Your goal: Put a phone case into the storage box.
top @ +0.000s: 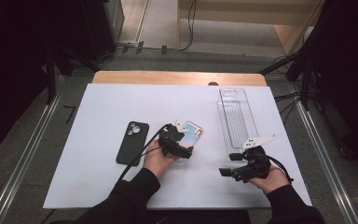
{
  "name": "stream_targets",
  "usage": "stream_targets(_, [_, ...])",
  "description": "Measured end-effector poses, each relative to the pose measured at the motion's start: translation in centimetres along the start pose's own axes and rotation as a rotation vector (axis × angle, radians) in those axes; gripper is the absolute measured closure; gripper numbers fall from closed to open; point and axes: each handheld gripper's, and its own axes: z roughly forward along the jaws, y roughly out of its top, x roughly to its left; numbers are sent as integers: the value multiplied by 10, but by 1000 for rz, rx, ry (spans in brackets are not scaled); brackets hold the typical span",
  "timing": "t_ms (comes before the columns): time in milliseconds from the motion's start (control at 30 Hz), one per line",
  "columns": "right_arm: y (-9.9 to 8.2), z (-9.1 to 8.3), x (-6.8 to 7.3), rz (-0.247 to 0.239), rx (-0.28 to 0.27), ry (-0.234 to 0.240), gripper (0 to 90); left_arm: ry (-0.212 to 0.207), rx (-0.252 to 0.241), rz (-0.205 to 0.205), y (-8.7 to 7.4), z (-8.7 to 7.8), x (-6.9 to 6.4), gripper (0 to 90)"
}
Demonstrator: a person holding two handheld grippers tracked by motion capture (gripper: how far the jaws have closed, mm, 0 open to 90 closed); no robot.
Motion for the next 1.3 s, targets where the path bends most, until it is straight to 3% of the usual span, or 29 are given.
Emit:
stream_targets(400, [0, 0, 0, -2, 1, 2, 152, -6, -2, -6, 0, -1, 1, 164])
stream_targets(633, [0, 0, 0, -3, -2, 3, 152, -42, -17, -31, 1, -5, 6, 166])
stream_targets(867, [0, 0, 1, -1, -4, 5, 152, -92, -63, -71, 8, -21, 15, 166])
stream_targets(1133, [1, -1, 1, -3, -11, 4, 152, -127, -108, -88, 13, -41, 24, 166])
stream_targets(1300, [1, -1, 2, 6, -20, 8, 152, -178, -127, -100, 14, -53, 27, 166])
